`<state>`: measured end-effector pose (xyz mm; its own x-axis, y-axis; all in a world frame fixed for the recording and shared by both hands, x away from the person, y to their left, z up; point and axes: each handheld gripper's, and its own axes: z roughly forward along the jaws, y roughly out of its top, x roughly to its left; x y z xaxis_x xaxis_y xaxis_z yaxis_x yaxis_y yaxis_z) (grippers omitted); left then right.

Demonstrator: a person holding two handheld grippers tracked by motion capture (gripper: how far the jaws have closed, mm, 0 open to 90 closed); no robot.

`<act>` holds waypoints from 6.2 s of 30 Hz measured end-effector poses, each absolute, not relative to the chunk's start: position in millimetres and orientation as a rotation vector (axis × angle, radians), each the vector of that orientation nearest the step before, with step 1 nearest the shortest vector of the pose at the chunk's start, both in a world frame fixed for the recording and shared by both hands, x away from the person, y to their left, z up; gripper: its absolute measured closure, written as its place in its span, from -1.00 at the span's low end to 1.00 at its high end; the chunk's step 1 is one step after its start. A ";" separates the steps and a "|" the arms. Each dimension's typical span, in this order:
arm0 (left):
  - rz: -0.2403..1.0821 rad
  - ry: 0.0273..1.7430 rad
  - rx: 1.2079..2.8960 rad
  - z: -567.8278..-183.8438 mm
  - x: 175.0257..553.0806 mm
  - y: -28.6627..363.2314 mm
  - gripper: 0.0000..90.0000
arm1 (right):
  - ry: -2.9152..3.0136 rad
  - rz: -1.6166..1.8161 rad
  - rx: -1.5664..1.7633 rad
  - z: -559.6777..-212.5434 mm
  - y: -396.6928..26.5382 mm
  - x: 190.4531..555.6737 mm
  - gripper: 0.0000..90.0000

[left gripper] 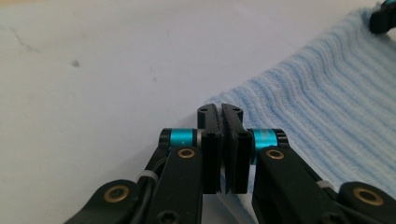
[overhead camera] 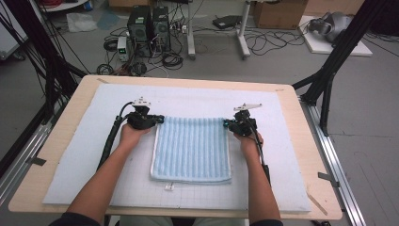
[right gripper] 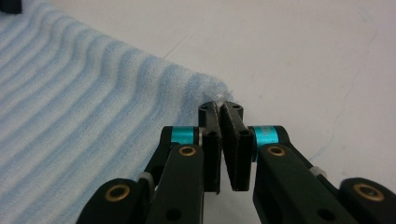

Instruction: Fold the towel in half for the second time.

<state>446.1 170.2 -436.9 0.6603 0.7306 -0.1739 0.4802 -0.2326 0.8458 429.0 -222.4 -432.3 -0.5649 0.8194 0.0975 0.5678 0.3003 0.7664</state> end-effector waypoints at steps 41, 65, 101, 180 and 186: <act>0.290 0.769 1.735 -395.4 396.4 195.3 0.91 | 2.177 1.345 1.018 -383.7 -218.5 385.5 0.95; 0.226 0.701 1.768 -424.1 332.8 202.9 0.91 | 2.228 1.377 1.021 -410.0 -231.7 326.7 0.95; 0.233 0.768 1.852 -446.0 280.6 203.2 0.61 | 2.260 1.288 1.057 -429.9 -233.6 262.9 0.72; 0.305 0.803 1.999 -449.0 298.2 181.5 0.30 | 2.388 1.193 1.006 -441.3 -211.6 288.1 0.24; 0.331 0.835 1.879 -441.0 299.1 193.9 0.14 | 2.278 1.264 1.040 -427.8 -224.0 282.0 0.02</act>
